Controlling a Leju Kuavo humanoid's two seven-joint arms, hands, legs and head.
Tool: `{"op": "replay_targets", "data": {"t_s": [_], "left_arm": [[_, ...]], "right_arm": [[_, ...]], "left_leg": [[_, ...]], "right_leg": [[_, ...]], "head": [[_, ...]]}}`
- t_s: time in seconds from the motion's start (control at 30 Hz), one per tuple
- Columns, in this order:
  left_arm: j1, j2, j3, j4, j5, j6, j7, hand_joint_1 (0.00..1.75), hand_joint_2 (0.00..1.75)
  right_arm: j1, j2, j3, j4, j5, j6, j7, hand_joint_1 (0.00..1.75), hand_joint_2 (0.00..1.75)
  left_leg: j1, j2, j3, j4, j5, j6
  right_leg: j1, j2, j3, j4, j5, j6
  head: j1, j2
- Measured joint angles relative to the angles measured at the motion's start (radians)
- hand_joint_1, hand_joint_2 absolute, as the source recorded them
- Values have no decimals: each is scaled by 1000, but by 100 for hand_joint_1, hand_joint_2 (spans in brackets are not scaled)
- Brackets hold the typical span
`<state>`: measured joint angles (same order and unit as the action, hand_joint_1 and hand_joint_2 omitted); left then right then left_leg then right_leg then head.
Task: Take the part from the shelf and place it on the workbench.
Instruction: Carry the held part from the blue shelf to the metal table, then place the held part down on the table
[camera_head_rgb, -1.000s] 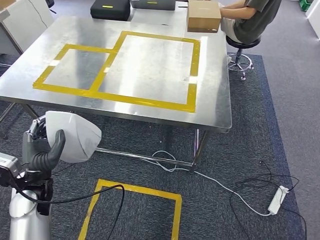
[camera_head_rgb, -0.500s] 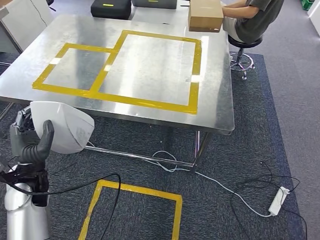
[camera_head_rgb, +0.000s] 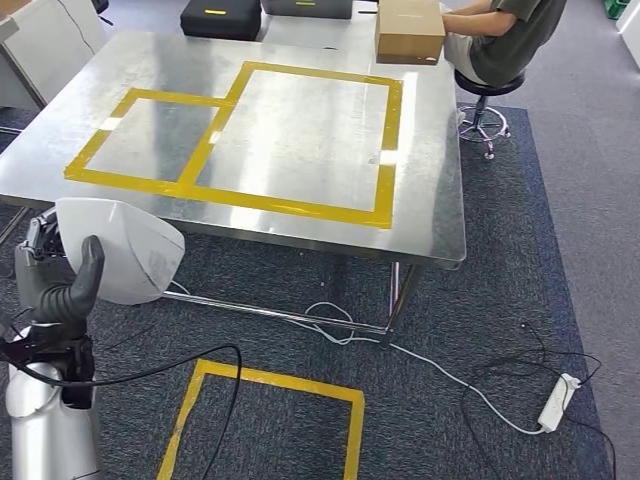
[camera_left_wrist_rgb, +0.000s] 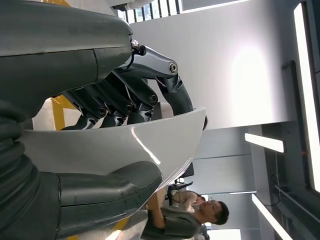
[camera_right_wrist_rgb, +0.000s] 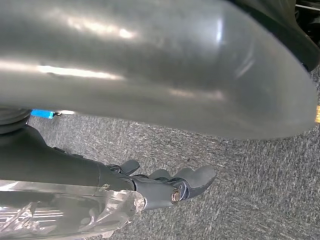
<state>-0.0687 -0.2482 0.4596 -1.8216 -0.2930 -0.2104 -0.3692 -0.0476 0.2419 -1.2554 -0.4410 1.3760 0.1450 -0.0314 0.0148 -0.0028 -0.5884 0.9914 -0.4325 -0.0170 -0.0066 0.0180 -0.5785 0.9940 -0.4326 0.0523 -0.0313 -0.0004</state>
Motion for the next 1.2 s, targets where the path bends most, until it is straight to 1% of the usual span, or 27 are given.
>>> {"op": "replay_targets", "data": {"t_s": [0.1,0.13,0.17,0.2,0.27,0.3,0.33,0.37,0.4,0.43,0.47,0.5,0.63,0.67,0.7,0.77,0.8,0.83,0.87,0.93,0.97,1.0,1.03,1.1,1.13,1.17,1.2], "left_arm": [[-8,6,2,7,-16,0,7,175,175],[-11,7,3,9,-19,0,8,175,175],[-15,7,4,12,-21,0,8,175,175],[-18,8,5,16,-23,0,9,175,175],[-22,11,8,25,-24,0,9,175,175],[-22,11,8,31,-24,-1,9,175,175],[-22,11,9,36,-23,-2,9,175,175],[-21,11,10,40,-23,-3,8,175,175],[-21,11,10,44,-22,-6,8,175,175],[-22,11,10,46,-21,-9,7,175,175],[-22,12,10,48,-20,-12,6,175,175],[-23,12,10,49,-19,-14,5,175,175],[-26,12,7,52,-17,-15,2,175,175],[-27,12,5,52,-17,-15,0,175,175],[-28,13,4,52,-17,-15,-1,175,175],[-28,14,3,54,-16,-14,-2,175,175],[-26,14,3,56,-16,-14,-2,175,175],[-24,15,4,58,-16,-14,-2,175,175],[-23,15,5,59,-16,-14,-2,175,175],[-23,16,6,61,-16,-14,-2,175,175],[-23,16,6,62,-16,-14,-2,175,175],[-23,16,6,64,-16,-15,-2,175,175],[-23,16,6,65,-15,-15,-2,175,175],[-23,16,6,66,-12,-16,-3,175,175],[-23,16,7,66,-11,-16,-4,175,175],[-24,17,8,66,-11,-16,-4,175,175],[-24,17,9,66,-10,-16,-5,175,175]], "right_arm": [[-2,0,0,3,1,5,-2,0,0],[-3,0,0,4,2,6,-3,0,0],[-4,-1,0,4,2,6,-4,0,0],[-3,-1,0,5,2,7,-4,0,0],[-1,-2,0,7,2,7,-4,0,0],[1,-2,-1,8,2,6,-3,0,0],[3,-3,-1,9,2,6,-3,0,0],[4,-4,-2,10,3,5,-2,0,0],[4,-6,-2,11,3,5,-2,0,0],[3,-6,-2,13,3,5,-2,0,0],[1,-7,-2,16,3,5,-2,0,0],[0,-7,-2,18,3,6,-2,0,0],[-1,-10,-3,21,3,6,-2,0,0],[-1,-10,-3,21,3,6,-2,0,0],[-1,-10,-3,21,3,5,-3,0,0],[-1,-10,-3,21,3,6,-2,0,0],[1,-10,-3,21,3,6,-2,0,0],[3,-10,-3,22,3,7,-2,0,0],[5,-10,-4,22,3,7,-2,0,0],[7,-10,-4,23,3,7,-2,0,0],[6,-11,-4,23,3,7,-2,0,0],[5,-11,-4,23,3,7,-2,0,0],[3,-12,-5,24,3,6,-2,0,0],[-1,-13,-5,24,4,5,-2,0,0],[-2,-13,-4,24,4,5,-2,0,0],[-4,-14,-4,25,5,4,-2,0,0],[-5,-14,-4,25,5,4,-2,0,0]], "left_leg": [[-2,0,7,-12,-4,15],[0,1,15,-22,-4,20],[3,1,24,-30,-3,24],[5,2,31,-34,-5,27],[5,3,42,-35,-15,28],[6,4,49,-34,-20,25],[7,3,58,-34,-26,20],[11,3,69,-33,-33,14],[14,2,82,-32,-42,6],[16,1,93,-31,-53,-4],[17,1,101,-28,-63,-13],[16,1,106,-28,-70,-21],[19,1,118,-30,-85,-45],[19,2,103,2,-97,-48],[19,2,70,58,-116,-50],[16,2,-33,209,-158,-51],[16,2,-81,263,-159,-50],[16,2,-112,282,-136,-48],[15,2,-125,261,-89,-46],[14,2,-105,149,28,-41],[12,3,-84,90,55,-39],[10,3,-68,53,57,-35],[7,3,-55,34,39,-29],[7,-1,-35,17,7,-13],[7,-3,-24,13,-4,-5],[7,-5,-11,13,-15,3],[6,-6,4,12,-27,9]], "right_leg": [[-4,-1,4,-6,-3,12],[-5,-3,-1,8,-13,14],[-5,-5,-17,45,-30,15],[-6,-7,-46,104,-55,16],[-9,-8,-123,245,-103,19],[-10,-8,-150,286,-108,22],[-12,-9,-157,289,-93,24],[-15,-9,-145,251,-59,27],[-19,-11,-115,182,-15,31],[-20,-13,-83,114,12,36],[-21,-13,-55,61,26,34],[-20,-13,-39,34,25,27],[-15,-8,-22,29,-5,-17],[-16,-8,-14,26,-11,-26],[-17,-7,-5,23,-17,-33],[-16,-6,11,21,-35,-40],[-16,-5,23,21,-46,-40],[-15,-3,38,21,-58,-38],[-15,0,57,21,-72,-36],[-17,3,97,18,-104,-26],[-15,5,112,15,-120,-20],[-14,6,124,8,-133,-14],[-12,6,138,1,-140,-8],[-11,4,159,-6,-140,2],[-12,1,160,11,-133,6],[-12,-2,140,49,-130,9],[-12,-6,103,108,-133,12]], "head": [[-1,0],[1,0],[3,0],[4,0],[7,0],[6,0],[7,0],[7,0],[7,0],[9,0],[11,0],[11,0],[4,0],[2,0],[-2,0],[-7,0],[-8,0],[-8,0],[-9,0],[-10,0],[-12,0],[-14,0],[-13,0],[-9,0],[-6,0],[-4,0],[-3,0]]}}
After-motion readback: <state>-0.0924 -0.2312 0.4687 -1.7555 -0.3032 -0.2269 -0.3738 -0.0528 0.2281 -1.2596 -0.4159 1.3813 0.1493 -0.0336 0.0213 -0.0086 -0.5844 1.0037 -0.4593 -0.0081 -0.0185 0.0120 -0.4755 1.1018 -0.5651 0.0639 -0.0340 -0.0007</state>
